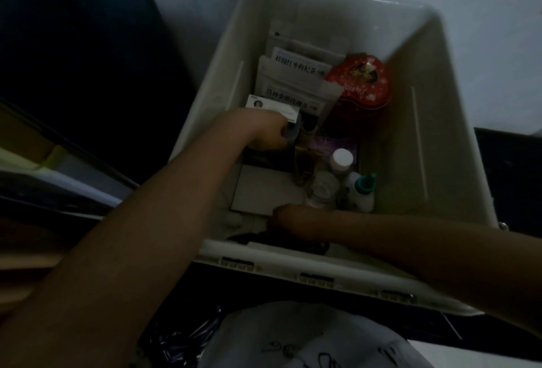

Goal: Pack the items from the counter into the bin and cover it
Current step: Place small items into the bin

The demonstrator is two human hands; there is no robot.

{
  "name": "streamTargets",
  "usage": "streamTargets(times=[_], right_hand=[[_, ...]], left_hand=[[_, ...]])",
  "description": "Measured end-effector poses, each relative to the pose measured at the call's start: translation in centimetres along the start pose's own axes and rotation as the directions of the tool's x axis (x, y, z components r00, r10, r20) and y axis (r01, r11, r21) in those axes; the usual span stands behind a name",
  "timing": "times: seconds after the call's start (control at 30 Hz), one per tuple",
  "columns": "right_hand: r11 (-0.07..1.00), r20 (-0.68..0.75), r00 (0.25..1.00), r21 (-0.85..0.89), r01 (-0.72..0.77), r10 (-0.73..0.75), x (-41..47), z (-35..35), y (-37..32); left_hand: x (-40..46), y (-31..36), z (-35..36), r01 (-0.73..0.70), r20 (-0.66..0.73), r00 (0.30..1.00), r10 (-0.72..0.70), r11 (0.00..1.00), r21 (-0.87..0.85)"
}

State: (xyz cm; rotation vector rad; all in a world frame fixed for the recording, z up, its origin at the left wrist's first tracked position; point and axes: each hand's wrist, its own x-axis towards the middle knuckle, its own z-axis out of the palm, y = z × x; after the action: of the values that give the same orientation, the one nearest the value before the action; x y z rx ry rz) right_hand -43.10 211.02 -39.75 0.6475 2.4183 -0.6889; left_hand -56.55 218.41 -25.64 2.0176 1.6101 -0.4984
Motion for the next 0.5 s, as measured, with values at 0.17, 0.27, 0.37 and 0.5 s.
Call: streamTargets(times=[0.17,0.27,0.37,0.5], right_hand=[[1.0,0.045,0.999,0.026,-0.008,0.007,-0.9,-1.3,-0.9],[0.999,0.054,0.998,0.039,0.017,-0.019,-1.6,-2.5,-1.3],[0.998,0.093,0.996,0.059,0.007,-0.013,-2.3,-5.1,-1.7],[0.972,0.006,1.0,0.234,-0.013,0.012,-5.2,-9.7,-1.5]], left_hand=[[-0.2,0.2,-0.1,-0.005,-0.021,1.0,0.005,1.0,-0.013],[-0.2,0.3,-0.1,-0.007,-0.021,1.0,0.006,1.0,-0.024],[-0.2,0.2,-0.1,-0.005,-0.007,1.0,0.005,1.0,-0.02],[-0.5,-0.3,-0.7,-0.015,-0.034,0.999,0.012,0.996,-0.084]])
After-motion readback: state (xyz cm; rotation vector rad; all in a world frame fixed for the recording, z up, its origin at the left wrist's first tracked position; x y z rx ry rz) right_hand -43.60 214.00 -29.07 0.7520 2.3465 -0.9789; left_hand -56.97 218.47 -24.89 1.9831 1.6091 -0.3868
